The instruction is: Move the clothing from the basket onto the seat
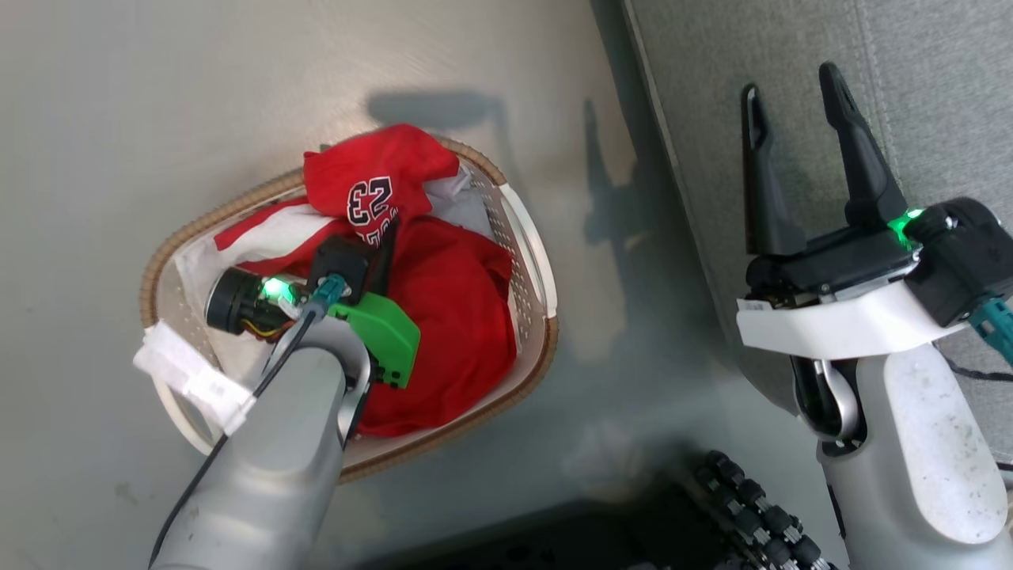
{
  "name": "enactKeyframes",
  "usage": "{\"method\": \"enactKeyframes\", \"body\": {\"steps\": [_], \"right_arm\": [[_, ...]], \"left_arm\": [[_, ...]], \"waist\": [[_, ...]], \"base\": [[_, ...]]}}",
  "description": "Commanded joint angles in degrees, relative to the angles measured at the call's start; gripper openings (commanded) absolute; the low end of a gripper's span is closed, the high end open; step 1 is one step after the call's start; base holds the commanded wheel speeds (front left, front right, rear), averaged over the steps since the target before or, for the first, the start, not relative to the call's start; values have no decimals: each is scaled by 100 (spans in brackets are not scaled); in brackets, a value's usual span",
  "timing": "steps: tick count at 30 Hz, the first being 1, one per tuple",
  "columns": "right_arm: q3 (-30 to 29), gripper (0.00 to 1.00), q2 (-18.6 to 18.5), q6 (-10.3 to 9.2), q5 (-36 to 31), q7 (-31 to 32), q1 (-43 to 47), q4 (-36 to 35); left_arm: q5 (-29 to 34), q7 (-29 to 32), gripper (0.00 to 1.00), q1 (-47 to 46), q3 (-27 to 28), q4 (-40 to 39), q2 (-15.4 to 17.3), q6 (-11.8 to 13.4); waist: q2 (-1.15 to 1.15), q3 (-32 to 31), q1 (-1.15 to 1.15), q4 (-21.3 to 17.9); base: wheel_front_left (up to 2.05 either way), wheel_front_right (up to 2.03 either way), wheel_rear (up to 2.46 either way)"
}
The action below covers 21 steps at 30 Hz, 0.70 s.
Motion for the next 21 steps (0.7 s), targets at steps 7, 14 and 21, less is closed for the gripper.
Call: {"method": "enactKeyframes", "body": {"steps": [7, 14, 21], "right_arm": [[47, 100, -19, -6, -233, -10, 416, 288], [54, 100, -21, -6, -398, -10, 917, 534], [83, 100, -20, -6, -489, -10, 1494, 758]], "left_arm": [[78, -6, 0, 840, 181, -1040, 109, -144], [366, -7, 0, 1412, 141, -2063, 219, -199], [533, -6, 0, 1656, 79, -2849, 465, -296]], "waist": [[0, -1196, 0, 445], [0, -2275, 0, 722], [0, -3385, 0, 889]], "base": [[0, 0, 0], [0, 0, 0], [0, 0, 0]]}}
